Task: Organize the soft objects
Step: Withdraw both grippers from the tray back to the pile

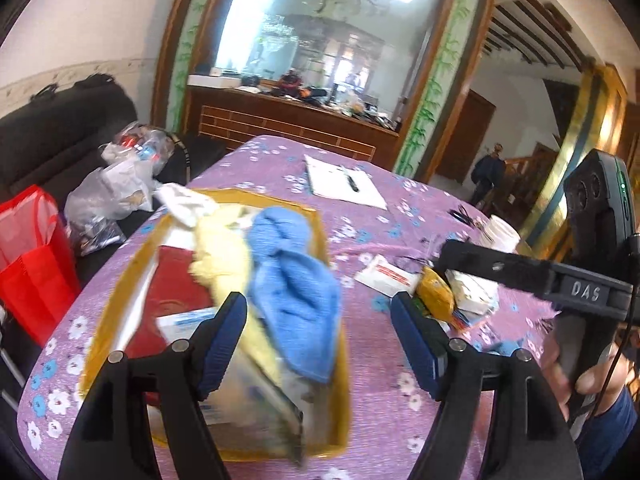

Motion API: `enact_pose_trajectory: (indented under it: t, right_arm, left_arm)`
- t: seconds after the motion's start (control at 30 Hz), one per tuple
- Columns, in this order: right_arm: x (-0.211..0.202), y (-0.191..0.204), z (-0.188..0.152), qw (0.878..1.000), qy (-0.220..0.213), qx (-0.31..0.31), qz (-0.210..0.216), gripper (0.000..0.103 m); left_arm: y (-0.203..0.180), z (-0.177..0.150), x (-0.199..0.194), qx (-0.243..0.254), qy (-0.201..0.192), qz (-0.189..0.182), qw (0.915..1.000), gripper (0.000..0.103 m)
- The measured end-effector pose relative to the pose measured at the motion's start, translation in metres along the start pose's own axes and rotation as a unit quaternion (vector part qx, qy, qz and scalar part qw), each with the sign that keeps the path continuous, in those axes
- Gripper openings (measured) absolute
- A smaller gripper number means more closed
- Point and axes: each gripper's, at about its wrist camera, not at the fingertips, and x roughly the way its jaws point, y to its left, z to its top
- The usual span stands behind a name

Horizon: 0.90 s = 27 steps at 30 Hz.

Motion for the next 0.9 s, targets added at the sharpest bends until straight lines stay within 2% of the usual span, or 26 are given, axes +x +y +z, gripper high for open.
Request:
enact_pose_trajectory:
  t: [0.2,0.33,0.43,0.53,0.6,0.77,0.9]
  right_arm:
    - [-0.062,-0.067,-0.016,0.998,-0.032,0.041,-0.033,0.071]
    - [-0.097,-0.118,-0.032,0.992,-0.071,0.082,-0.068,0.074]
    - [-0.110,-0.159,-0.044,0.983,-0.091,0.149,-0.055,0.074]
    - [-0.110,-0.189,-0.049,0.974,-0.081,0.208,-0.046,0.074]
    - [-0.111,-0.198,-0.052,0.969,-0.078,0.233,-0.032,0.074]
    - [-0.113,-0.198,-0.053,0.966,-0.074,0.245,-0.026,0.074]
    - [-0.117,-0.199,-0.054,0.964,-0.079,0.251,-0.024,0.074]
  left_arm:
    - [-0.031,-0.001,0.010,0.026,0.011,-0.003,0.9996,0.077]
    - [-0.070,-0.003,0.021,0.068,0.026,-0.025,0.9971,0.078]
    - [-0.106,-0.012,0.034,0.109,0.056,-0.057,0.9908,0.085]
    - [-0.154,-0.032,0.055,0.166,0.108,-0.107,0.9744,0.086]
    - [-0.177,-0.045,0.067,0.192,0.134,-0.126,0.9640,0.086]
    - [-0.224,-0.069,0.103,0.256,0.181,-0.123,0.9415,0.086]
    - [-0.244,-0.079,0.121,0.291,0.201,-0.124,0.9270,0.086]
